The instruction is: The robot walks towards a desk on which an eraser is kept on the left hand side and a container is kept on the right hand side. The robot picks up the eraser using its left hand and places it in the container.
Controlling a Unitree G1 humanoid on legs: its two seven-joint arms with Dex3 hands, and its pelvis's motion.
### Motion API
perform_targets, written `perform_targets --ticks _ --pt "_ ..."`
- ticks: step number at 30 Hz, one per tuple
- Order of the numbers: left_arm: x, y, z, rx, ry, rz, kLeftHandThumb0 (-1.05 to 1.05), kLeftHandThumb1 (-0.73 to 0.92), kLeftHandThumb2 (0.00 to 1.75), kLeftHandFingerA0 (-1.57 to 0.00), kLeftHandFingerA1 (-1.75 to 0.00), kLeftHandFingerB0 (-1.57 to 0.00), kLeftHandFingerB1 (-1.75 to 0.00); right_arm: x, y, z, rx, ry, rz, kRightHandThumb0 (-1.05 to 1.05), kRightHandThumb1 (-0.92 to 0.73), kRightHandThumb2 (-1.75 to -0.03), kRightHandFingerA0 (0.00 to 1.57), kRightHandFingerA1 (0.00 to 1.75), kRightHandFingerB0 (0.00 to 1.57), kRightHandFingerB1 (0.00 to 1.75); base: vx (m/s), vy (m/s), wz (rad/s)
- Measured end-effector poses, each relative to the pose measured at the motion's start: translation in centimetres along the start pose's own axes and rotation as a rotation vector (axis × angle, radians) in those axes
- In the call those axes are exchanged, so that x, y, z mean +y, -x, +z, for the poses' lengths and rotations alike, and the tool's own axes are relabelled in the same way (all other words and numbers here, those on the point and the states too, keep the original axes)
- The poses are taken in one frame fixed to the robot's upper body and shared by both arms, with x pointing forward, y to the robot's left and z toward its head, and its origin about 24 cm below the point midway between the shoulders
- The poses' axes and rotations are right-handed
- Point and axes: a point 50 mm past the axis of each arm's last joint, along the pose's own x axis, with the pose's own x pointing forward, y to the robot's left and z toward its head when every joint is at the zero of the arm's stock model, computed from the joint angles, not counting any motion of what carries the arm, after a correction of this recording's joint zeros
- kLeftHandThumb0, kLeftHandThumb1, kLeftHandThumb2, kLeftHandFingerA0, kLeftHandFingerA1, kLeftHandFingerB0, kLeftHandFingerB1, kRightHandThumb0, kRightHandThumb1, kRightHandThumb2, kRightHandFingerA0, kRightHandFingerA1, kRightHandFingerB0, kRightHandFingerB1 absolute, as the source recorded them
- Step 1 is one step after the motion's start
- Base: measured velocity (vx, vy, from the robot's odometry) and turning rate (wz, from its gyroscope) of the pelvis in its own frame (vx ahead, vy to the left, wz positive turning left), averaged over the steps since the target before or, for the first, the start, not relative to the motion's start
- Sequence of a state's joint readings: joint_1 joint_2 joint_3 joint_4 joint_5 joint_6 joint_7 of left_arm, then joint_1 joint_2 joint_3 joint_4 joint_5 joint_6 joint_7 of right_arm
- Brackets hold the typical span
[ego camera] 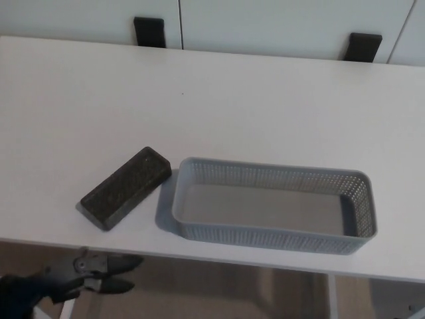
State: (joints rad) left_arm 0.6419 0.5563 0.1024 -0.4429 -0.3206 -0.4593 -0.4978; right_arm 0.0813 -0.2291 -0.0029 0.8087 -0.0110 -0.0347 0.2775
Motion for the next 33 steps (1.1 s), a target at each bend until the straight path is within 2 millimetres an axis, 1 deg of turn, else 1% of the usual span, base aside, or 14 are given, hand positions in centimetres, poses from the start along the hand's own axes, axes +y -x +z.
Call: perform_targets --ticks 1,2,3,6,7,8,9,11,12,14,17,21,22,33 --pt "0.3 -0.2 0.4 -0.02 -0.01 -0.007 -0.61 0.39 0.8 -0.38 -0.49 -0.19 -0.39 0.0 0.0 0.0 0.0 0.0 0.0 -0.38 -0.57 -0.57 0.73 0.54 0.55 0.48 0.0 0.0 0.0" --pt "0.7 -0.3 0.7 -0.025 -0.024 -0.012 -0.61 0.39 0.8 -0.38 -0.49 -0.19 -0.39 0.0 0.0 0.0 0.0 0.0 0.0 -0.38 -0.57 -0.57 0.73 0.54 0.55 0.48 0.0 0.0 0.0" --pt "0.9 -0.5 0.9 -0.037 -0.034 -0.011 -0.51 0.6 0.6 -0.29 -0.32 -0.25 -0.3 0.0 0.0 0.0 0.0 0.0 0.0 -0.39 -0.57 -0.56 0.7 0.55 0.54 0.48 0.0 0.0 0.0" --pt "2.4 -1.9 3.0 -0.134 -0.112 -0.007 -0.52 0.59 0.59 -0.22 -0.32 -0.19 -0.28 0.0 -0.1 0.2 -0.005 0.003 0.001 -0.41 -0.58 -0.56 0.72 0.53 0.55 0.47 0.0 0.0 0.0" --pt "2.9 -2.4 3.8 -0.166 -0.143 0.0 -0.52 0.57 0.58 -0.19 -0.31 -0.18 -0.27 0.0 -0.1 0.3 -0.007 0.005 0.002 -0.4 -0.58 -0.56 0.72 0.54 0.55 0.47 0.0 0.0 0.0" --pt "3.4 -3.0 4.5 -0.203 -0.175 0.009 -0.32 0.37 0.92 -0.01 -0.5 0.0 -0.48 0.1 -0.1 0.3 -0.009 0.007 0.003 -0.39 -0.57 -0.57 0.71 0.55 0.55 0.48 0.0 0.0 0.0" --pt "3.7 -3.5 5.2 -0.233 -0.202 0.018 -0.55 0.52 0.57 -0.11 -0.31 -0.13 -0.26 0.1 -0.1 0.4 -0.011 0.009 0.004 -0.39 -0.58 -0.57 0.7 0.55 0.54 0.48 0.0 0.0 0.0" --pt "4.3 -4.3 5.8 -0.263 -0.238 0.031 -0.5 0.47 0.57 -0.05 -0.26 -0.09 -0.23 0.1 -0.1 0.4 -0.01 0.011 0.006 -0.38 -0.58 -0.57 0.71 0.55 0.53 0.48 0.0 0.0 0.0" --pt "4.6 -4.8 6.1 -0.279 -0.261 0.041 -0.54 0.34 0.72 -0.01 -0.23 -0.05 -0.28 0.2 -0.1 0.4 -0.01 0.012 0.008 -0.38 -0.57 -0.57 0.71 0.54 0.53 0.47 0.0 0.0 0.0" --pt "5.3 -5.7 6.5 -0.294 -0.3 0.062 -0.55 0.35 0.7 0.0 -0.12 -0.08 -0.2 0.2 -0.2 0.5 -0.012 0.015 0.01 -0.38 -0.58 -0.57 0.71 0.53 0.52 0.47 0.0 0.0 0.0" --pt "6.1 -7.0 6.7 -0.294 -0.341 0.091 -0.52 0.35 0.68 0.0 -0.09 -0.07 -0.18 0.3 -0.2 0.6 -0.015 0.019 0.013 -0.38 -0.59 -0.56 0.69 0.52 0.52 0.46 0.0 0.0 0.0" --pt "7.1 -8.4 6.4 -0.266 -0.375 0.124 -0.63 0.4 0.72 0.0 0.0 -0.02 -0.05 0.3 -0.2 0.7 -0.018 0.023 0.016 -0.37 -0.6 -0.57 0.69 0.52 0.51 0.46 0.0 0.0 0.0" --pt "7.3 -8.7 6.2 -0.255 -0.381 0.13 -0.61 0.4 0.72 0.0 0.0 -0.01 -0.05 0.4 -0.2 0.7 -0.018 0.024 0.017 -0.36 -0.59 -0.57 0.69 0.52 0.52 0.46 0.0 0.0 0.0" --pt "8.4 -11.8 3.2 -0.075 -0.416 0.182 -0.64 0.4 0.73 0.0 0.0 0.0 -0.04 0.5 -0.3 0.8 -0.021 0.032 0.024 -0.37 -0.58 -0.57 0.7 0.52 0.52 0.47 0.0 0.0 0.0"
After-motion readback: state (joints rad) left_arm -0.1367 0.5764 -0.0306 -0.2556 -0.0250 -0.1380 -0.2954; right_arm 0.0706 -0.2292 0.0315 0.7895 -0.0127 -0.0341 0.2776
